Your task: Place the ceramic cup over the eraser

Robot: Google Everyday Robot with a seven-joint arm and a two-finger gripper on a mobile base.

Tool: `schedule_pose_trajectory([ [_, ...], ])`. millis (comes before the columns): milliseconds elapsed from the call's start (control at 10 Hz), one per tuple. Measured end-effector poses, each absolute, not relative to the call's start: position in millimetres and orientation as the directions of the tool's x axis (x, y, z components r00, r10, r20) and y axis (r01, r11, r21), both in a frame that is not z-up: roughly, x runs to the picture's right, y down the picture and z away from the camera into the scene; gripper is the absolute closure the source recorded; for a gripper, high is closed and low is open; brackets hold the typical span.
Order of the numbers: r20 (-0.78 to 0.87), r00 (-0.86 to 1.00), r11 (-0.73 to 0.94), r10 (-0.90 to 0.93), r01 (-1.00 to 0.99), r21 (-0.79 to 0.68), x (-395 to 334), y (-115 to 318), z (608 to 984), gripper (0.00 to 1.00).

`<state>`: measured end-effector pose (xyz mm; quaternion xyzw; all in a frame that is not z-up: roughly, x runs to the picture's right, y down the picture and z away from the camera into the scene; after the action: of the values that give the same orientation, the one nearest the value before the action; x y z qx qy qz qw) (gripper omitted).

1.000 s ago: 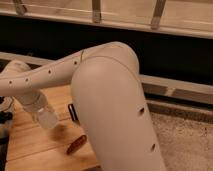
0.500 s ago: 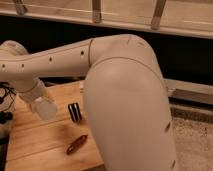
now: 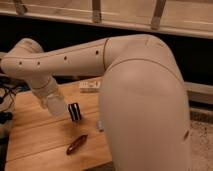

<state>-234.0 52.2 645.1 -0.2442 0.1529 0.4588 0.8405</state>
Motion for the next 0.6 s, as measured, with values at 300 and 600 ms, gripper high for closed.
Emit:
schedule_pose_trajectory([
  [300,-0.476,0.523,0.454,0.707,-0.852,-0.262,-235.7,54.3,639.3,0.97],
  [600,-0.448,0.501,0.445,0.740,-0.865,-0.232,-226.1,24.4,640.5,0.97],
])
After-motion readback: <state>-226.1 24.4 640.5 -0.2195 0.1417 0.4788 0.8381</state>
